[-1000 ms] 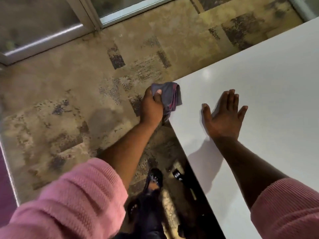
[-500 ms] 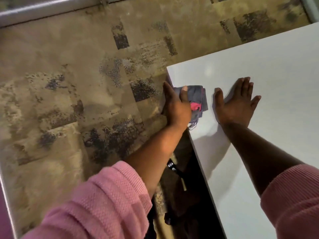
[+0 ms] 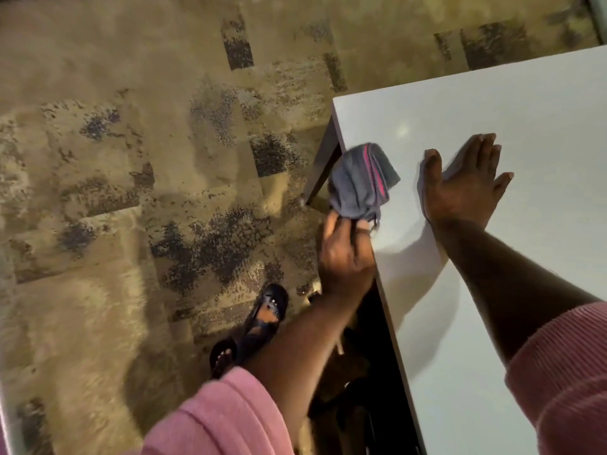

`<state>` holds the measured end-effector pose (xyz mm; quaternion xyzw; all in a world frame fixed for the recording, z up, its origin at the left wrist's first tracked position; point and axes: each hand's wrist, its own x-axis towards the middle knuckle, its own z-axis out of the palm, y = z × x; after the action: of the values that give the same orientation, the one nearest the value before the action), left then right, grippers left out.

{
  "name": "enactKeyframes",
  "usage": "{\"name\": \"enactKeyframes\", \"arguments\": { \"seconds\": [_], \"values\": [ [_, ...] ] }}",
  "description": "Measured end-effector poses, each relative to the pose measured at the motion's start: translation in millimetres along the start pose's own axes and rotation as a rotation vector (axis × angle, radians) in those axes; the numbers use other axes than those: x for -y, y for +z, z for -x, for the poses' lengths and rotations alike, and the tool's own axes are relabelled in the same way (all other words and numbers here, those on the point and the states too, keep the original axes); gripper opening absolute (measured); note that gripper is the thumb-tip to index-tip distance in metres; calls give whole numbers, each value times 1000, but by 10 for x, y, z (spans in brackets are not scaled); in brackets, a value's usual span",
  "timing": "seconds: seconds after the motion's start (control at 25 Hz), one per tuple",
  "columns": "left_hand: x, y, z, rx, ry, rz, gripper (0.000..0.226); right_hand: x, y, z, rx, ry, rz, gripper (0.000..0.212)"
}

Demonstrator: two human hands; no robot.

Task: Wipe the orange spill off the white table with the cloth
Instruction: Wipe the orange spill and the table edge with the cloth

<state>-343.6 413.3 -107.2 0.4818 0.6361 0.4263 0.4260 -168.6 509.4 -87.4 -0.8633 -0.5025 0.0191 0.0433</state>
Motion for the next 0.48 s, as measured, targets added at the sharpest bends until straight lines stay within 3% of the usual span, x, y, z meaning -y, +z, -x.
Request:
{"name": "enactKeyframes", "arguments": {
  "seconds": [0.24,0.36,0.48],
  "values": [
    [9,-248,-671,20,86,-109,65,5,-13,7,-3,4,-18,91],
    [-8,-276,-767,6,-100,19,69,11,-26,7,1,7,-25,91],
    [-61,-272,-818,-35,-187,91,49,2,-18,-1,5,10,-20,91]
  ]
}}
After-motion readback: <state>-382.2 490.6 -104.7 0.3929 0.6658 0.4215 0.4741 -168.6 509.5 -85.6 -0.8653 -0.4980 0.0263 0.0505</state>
